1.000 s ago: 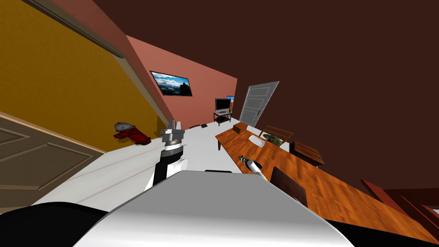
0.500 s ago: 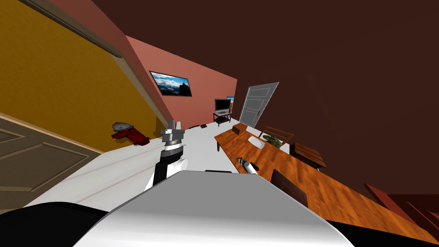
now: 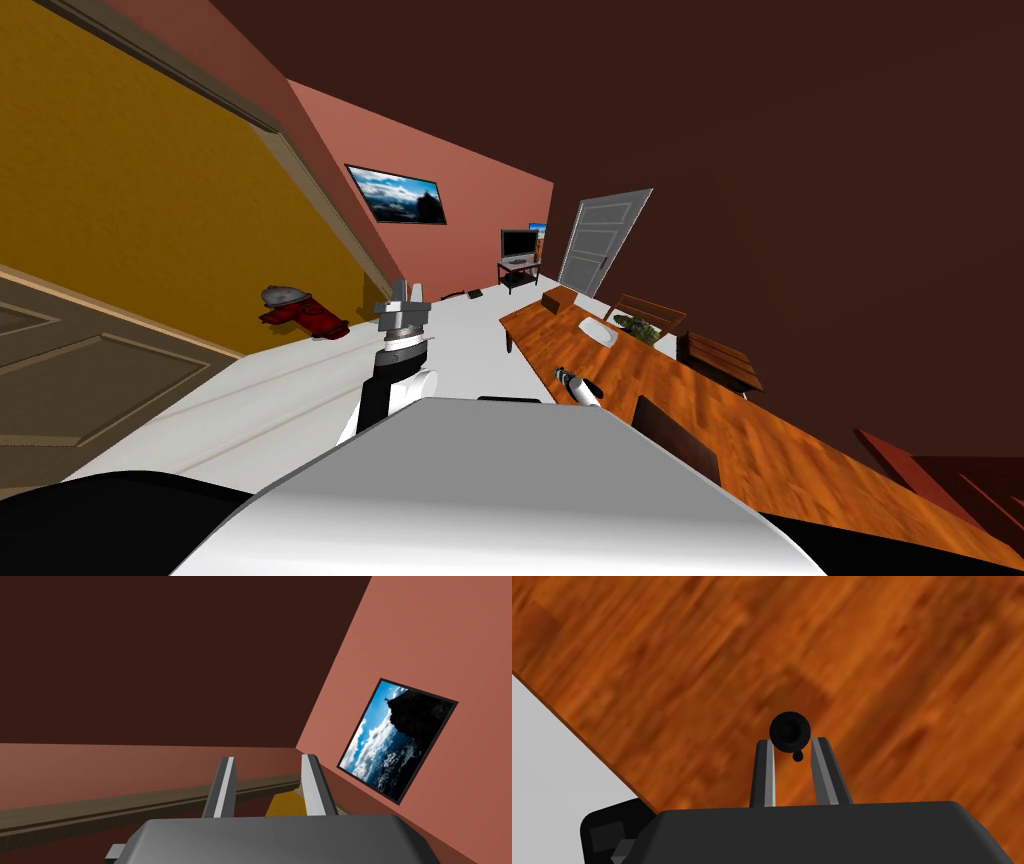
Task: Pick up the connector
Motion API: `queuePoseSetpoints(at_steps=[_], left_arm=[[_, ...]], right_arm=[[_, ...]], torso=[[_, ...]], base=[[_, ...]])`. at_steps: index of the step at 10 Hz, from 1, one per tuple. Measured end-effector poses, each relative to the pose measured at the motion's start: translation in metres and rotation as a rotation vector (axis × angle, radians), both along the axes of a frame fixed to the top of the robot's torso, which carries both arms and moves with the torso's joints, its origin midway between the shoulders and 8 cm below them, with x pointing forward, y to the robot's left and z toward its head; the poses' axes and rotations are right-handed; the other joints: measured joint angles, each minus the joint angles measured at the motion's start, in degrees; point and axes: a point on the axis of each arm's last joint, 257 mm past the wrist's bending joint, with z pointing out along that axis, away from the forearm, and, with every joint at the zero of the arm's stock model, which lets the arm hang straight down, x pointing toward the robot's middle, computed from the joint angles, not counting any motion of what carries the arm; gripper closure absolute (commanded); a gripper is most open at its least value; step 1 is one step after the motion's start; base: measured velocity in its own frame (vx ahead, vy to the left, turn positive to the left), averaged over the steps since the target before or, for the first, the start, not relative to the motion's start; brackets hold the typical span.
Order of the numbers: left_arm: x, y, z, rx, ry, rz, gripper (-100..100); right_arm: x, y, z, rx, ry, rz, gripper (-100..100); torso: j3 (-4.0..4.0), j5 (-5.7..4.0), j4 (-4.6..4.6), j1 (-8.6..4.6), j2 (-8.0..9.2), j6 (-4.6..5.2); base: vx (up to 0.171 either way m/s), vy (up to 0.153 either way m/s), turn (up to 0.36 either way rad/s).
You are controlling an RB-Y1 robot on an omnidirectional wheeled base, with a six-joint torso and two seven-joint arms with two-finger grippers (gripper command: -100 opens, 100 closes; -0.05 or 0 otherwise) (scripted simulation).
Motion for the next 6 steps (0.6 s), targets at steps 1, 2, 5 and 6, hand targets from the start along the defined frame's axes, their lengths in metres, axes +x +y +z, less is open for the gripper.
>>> queuePoseSetpoints(at_steps=[1, 2, 5, 6], left_arm=[[0.000, 0.000, 0.000, 0.000, 0.000, 0.000, 0], [0.000, 0.000, 0.000, 0.000, 0.000, 0.000, 0], [0.000, 0.000, 0.000, 0.000, 0.000, 0.000, 0], [0.000, 0.000, 0.000, 0.000, 0.000, 0.000, 0]], right_arm=[[0.000, 0.000, 0.000, 0.000, 0.000, 0.000, 0], [0.000, 0.000, 0.000, 0.000, 0.000, 0.000, 100], [0.003, -0.012, 0.006, 0.003, 0.000, 0.000, 100], [0.004, -0.018, 0.010, -0.003, -0.001, 0.003, 100]], torso=[[0.00, 0.00, 0.00, 0.00, 0.00, 0.00], [0.00, 0.00, 0.00, 0.00, 0.01, 0.00], [0.11, 0.02, 0.03, 0.13, 0.19, 0.01], [0.11, 0.06, 0.04, 0.19, 0.19, 0.02]], base=[[0.000, 0.000, 0.000], [-0.035, 0.050, -0.012], [-0.048, 0.046, -0.008], [-0.040, 0.057, -0.012]])
